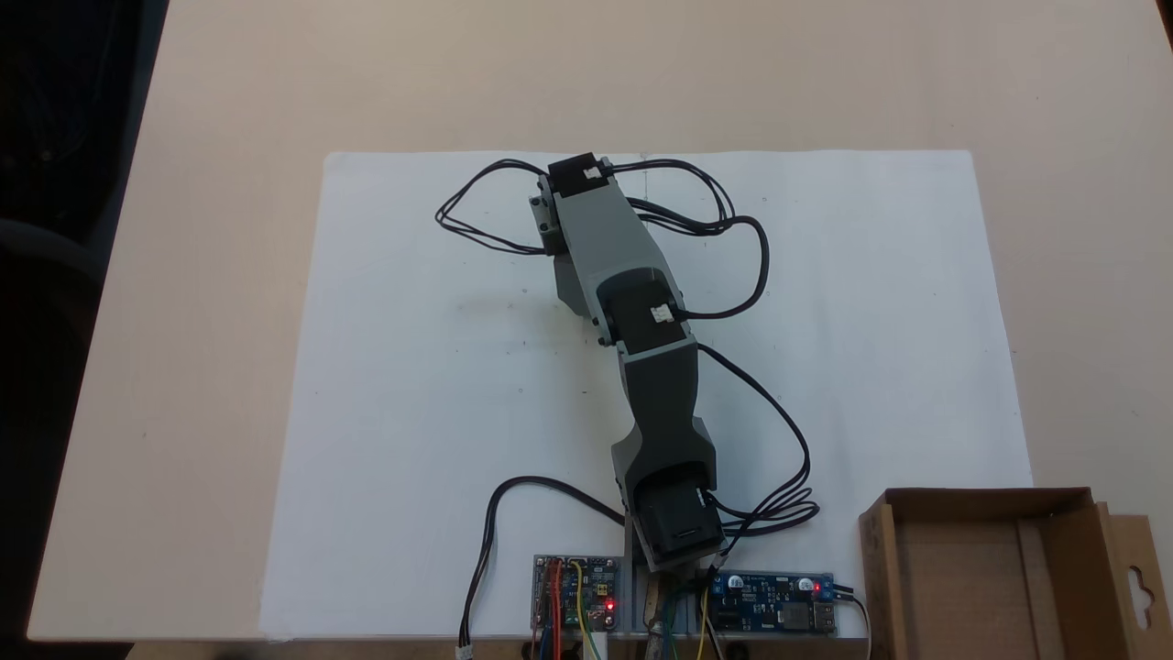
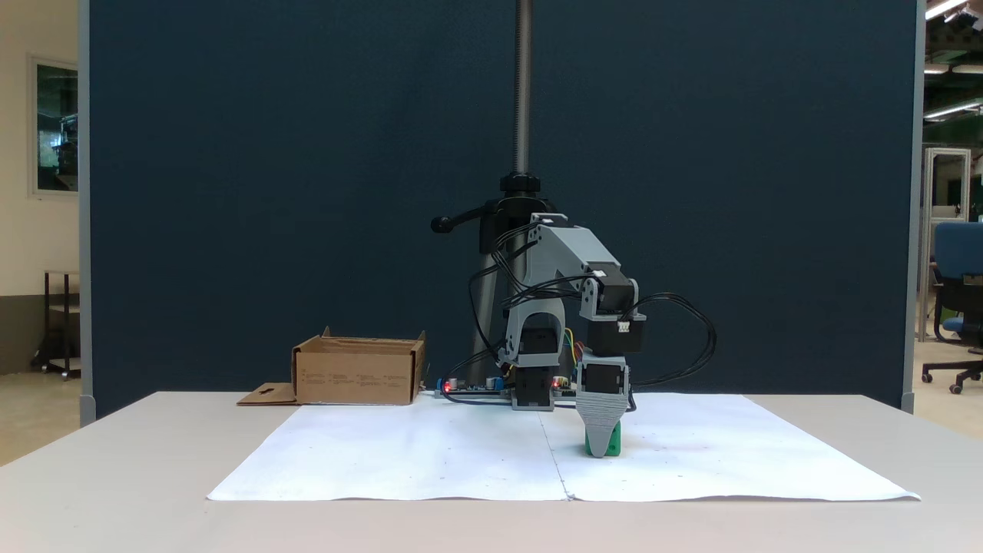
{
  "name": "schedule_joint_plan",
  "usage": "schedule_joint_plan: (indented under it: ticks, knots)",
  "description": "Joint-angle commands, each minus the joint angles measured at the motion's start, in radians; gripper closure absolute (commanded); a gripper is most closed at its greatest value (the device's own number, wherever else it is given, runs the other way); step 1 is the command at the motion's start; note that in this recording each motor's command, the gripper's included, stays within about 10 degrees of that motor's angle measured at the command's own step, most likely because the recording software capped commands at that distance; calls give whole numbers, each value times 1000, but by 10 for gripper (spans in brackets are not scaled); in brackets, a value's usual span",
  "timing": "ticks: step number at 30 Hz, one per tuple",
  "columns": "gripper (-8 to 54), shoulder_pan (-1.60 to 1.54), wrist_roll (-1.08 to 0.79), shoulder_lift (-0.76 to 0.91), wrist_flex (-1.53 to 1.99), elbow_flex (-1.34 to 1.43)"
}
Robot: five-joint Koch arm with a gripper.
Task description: Grasp a green dice and put it in the bin.
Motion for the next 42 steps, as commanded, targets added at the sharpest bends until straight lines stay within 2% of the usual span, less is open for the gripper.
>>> schedule_joint_plan:
  ticks: [1, 4, 11, 21, 29, 39, 42]
  knots:
    - [339, -8, 67, 40, 18, -26]
    - [339, 38, 67, 92, 18, -26]
    - [339, 359, 57, 334, -58, -52]
    - [339, 818, -192, 483, -130, -137]
    - [339, 1282, -463, 454, -183, -170]
    - [339, 1637, -611, 387, -164, -287]
    - [339, 1740, -680, 385, -54, -295]
